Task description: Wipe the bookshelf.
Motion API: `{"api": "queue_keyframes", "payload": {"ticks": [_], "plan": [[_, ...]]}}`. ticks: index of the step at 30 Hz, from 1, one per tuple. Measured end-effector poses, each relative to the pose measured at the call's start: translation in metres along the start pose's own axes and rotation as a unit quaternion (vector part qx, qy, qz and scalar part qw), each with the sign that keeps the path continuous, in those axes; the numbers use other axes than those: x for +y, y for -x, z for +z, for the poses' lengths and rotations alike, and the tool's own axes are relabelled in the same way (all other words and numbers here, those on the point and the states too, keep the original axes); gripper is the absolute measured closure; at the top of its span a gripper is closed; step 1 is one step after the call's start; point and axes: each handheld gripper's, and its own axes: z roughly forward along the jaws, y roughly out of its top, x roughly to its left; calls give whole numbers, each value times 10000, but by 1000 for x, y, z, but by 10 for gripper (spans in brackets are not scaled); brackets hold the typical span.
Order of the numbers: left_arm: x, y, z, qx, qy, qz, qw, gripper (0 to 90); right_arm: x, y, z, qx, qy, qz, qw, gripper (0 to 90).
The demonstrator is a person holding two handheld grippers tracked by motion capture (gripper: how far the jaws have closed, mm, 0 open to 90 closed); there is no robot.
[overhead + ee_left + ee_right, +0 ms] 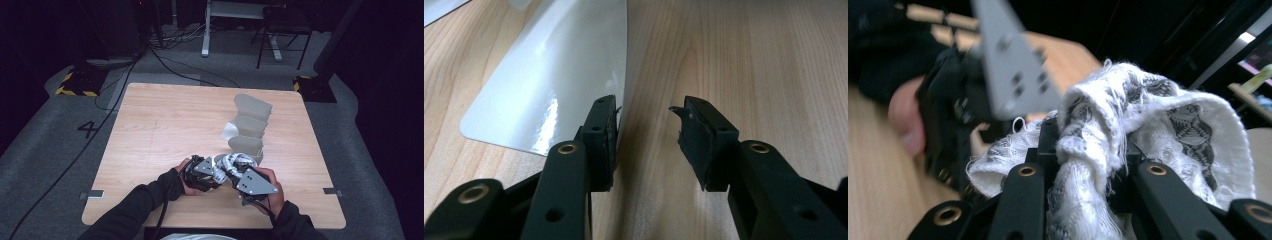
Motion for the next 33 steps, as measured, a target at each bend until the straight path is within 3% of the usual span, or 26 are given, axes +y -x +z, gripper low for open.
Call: {"api": "queue_keyframes", "payload": {"ticks": [8,12,15,20,24,27,30,33], "plan": [[0,1,0,23,-17,36,10000,589,-37,-10,15,461,-746,-20,9961,749],[0,1,0,23,-11,56,10000,589,-51,-9,12,510,-1005,58,9936,754],[0,0,0,11,-12,56,10000,595,-60,0,-3,420,-1140,119,9925,761],[0,0,0,-9,2,56,10000,602,-61,13,-25,98,-992,219,9948,759],[0,-1,0,-40,6,16,10000,617,-51,28,-47,-398,-572,358,9969,753],[0,-2,0,-48,19,-27,10000,628,-38,37,-58,-580,-288,389,9971,746],[0,-2,0,-25,21,-40,10000,640,-31,38,-62,-668,-121,378,9970,744],[0,-2,0,17,16,-36,10000,667,-32,31,-53,-556,-291,174,9979,730]]}}
